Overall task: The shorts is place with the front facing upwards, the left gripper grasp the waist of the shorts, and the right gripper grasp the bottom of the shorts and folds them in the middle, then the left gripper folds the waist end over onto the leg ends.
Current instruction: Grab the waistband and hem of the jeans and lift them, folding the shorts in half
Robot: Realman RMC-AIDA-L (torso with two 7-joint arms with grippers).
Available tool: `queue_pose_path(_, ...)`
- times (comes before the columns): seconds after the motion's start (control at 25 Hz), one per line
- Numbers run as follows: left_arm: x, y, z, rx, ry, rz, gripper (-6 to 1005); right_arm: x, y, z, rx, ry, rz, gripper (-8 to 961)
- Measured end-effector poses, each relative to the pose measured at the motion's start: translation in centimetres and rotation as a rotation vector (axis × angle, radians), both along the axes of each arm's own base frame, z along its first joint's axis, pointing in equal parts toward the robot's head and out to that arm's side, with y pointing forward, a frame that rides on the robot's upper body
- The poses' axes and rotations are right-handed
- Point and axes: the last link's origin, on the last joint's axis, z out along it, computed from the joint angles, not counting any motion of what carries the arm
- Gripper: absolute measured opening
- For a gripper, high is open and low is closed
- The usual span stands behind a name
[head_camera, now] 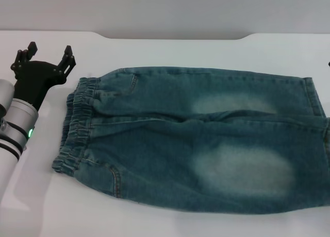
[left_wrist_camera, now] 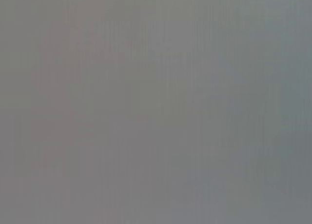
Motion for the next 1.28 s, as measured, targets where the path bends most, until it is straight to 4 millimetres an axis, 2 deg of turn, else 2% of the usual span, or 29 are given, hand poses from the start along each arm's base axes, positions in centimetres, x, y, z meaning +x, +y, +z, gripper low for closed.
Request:
queue_pose_path(0.32, 0.1, 0.2, 0.1, 0.0, 0.001, -0.004, 840, 0.0, 0.0, 0.0, 0.003, 0.005, -0.001, 716)
queue_pose_path(0.44, 0.8, 0.5, -0.3, -0.036, -0.023, -0.009, 840, -0.1, -0.1, 0.0, -0.001, 0.083, -0.002, 715)
queue_pose_path(0.64, 3.2, 1.9, 0.1, -0.13, 0.01, 0.007, 840, 0.2, -0.3, 0.8, -0.007, 0.179, 0.004, 714)
queue_pose_path(0.84, 6.7, 3.1, 1.7, -0.189, 0.075, 0.038, 839, 0.3, 0.8, 1.6, -0.065, 0.211, -0.029, 713)
queue_pose_path(0.88, 6.7, 3.1, 1.7, -0.189, 0.075, 0.038, 839, 0.3, 1.2, 1.9, -0.083, 0.221, -0.045, 712)
queue_pose_path(0.92, 8.2, 3.7, 2.7, -0.244, 0.114, 0.077, 839, 0.5, 1.8, 2.3, -0.107, 0.227, -0.07, 712)
queue_pose_path(1.04, 9.5, 4.1, 3.7, -0.313, 0.147, 0.11, 839, 0.5, 2.9, 3.4, -0.144, 0.215, -0.144, 711)
queue_pose_path(1.2, 11.6, 4.1, 5.3, -0.394, 0.164, 0.139, 839, -1.2, 4.4, 6.1, -0.167, 0.175, -0.24, 710)
queue_pose_path(1.24, 11.6, 4.1, 5.3, -0.394, 0.164, 0.139, 839, -1.7, 4.9, 7.1, -0.187, 0.172, -0.277, 710)
queue_pose_path(1.28, 12.7, 3.8, 6.2, -0.41, 0.17, 0.135, 839, -2.0, 5.3, 8.0, -0.219, 0.167, -0.315, 710)
